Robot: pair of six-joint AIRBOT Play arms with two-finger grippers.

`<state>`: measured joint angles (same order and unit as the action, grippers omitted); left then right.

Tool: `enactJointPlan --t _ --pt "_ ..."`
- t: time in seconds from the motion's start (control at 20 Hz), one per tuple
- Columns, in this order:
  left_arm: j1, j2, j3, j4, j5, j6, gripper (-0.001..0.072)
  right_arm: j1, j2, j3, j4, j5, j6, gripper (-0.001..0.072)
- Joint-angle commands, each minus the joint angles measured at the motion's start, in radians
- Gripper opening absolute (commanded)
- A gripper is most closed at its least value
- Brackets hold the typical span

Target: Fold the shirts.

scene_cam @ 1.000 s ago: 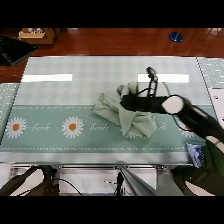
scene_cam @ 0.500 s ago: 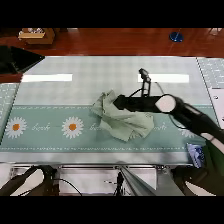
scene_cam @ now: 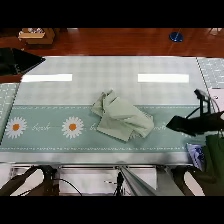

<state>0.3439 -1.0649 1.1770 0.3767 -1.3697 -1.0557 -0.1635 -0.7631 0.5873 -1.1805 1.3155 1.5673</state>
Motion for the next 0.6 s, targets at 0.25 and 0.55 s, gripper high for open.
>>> enactJointPlan --t 0.25,0.55 --pt "0.000 -0.001 0.000 0.024 -0.001 0.000 0.0062 -0.018 0.042 -0.349 0.509 -0.370 -0.060 0.0612" --pt "0.000 0.000 0.000 0.024 -0.003 0.000 0.0062 0.182 -0.132 -0.363 0.628 -0.581 -0.063 0.0598"
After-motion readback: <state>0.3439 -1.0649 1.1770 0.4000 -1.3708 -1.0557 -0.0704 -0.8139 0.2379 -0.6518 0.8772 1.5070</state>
